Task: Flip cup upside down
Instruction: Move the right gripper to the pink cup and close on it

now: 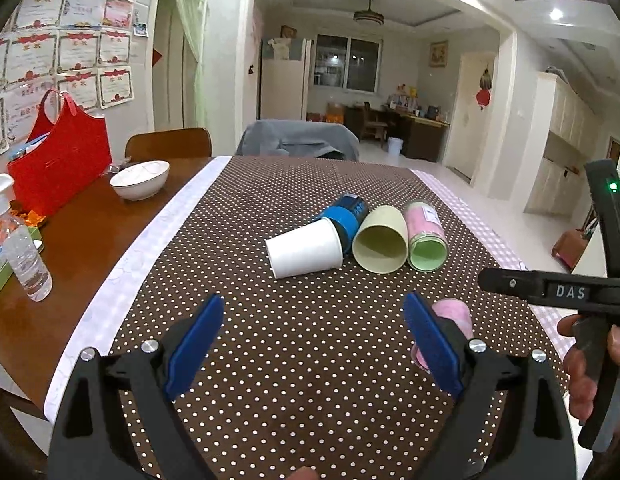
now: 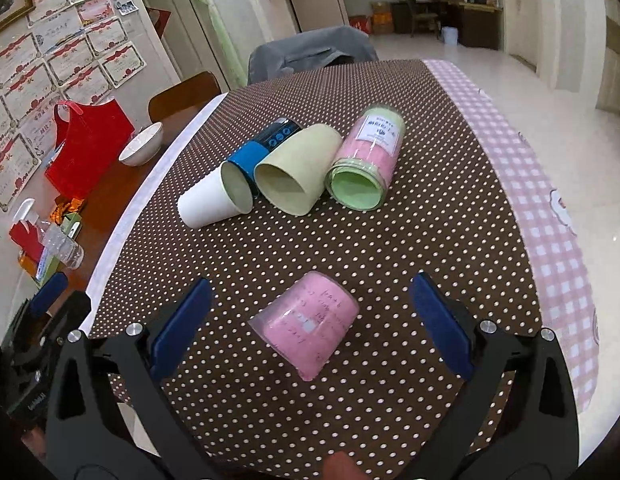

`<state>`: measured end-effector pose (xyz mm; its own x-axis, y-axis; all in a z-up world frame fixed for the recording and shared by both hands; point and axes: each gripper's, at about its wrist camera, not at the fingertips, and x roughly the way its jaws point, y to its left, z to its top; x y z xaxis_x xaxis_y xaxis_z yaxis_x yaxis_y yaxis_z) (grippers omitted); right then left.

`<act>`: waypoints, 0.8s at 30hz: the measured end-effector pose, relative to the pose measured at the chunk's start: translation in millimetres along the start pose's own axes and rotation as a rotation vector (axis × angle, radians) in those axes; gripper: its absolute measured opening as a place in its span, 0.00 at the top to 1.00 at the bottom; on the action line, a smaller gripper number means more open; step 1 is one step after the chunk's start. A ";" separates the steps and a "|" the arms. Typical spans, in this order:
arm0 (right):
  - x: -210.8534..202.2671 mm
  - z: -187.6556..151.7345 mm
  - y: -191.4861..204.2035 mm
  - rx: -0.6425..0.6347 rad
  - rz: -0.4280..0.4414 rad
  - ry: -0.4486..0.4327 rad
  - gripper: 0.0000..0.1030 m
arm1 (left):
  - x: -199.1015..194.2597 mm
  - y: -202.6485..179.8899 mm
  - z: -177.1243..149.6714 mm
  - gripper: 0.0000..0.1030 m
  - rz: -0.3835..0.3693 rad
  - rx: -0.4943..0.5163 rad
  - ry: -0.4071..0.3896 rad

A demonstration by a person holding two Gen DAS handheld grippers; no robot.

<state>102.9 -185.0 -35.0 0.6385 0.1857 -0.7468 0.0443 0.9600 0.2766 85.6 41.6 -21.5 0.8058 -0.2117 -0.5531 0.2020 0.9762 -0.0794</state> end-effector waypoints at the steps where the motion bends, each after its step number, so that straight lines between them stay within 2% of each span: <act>1: 2.9 0.7 -0.1 0.008 0.003 0.014 0.06 | 0.3 1.6 -0.8 0.13 -0.001 -0.002 -0.001; 9: 34.8 3.4 -16.9 0.168 0.067 0.193 0.06 | 1.9 8.4 -11.8 0.13 -0.007 -0.015 -0.002; 16: 57.3 6.7 -15.4 0.230 0.030 0.286 0.06 | 3.8 18.1 -19.2 0.13 -0.010 -0.027 0.003; 19: 67.5 5.8 -18.7 0.257 0.009 0.319 0.10 | 4.7 21.2 -21.6 0.13 -0.014 -0.031 0.005; 21: 76.0 4.0 -23.4 0.293 0.013 0.359 0.16 | 5.3 23.2 -23.3 0.13 -0.017 -0.033 0.007; 24: 85.0 1.4 -27.9 0.345 0.025 0.399 0.19 | 6.1 25.6 -25.2 0.13 -0.021 -0.037 0.009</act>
<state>157.1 -196.2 -105.4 0.3031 0.3379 -0.8910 0.3264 0.8417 0.4302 81.7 66.5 -47.8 0.7963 -0.2316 -0.5588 0.1978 0.9727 -0.1213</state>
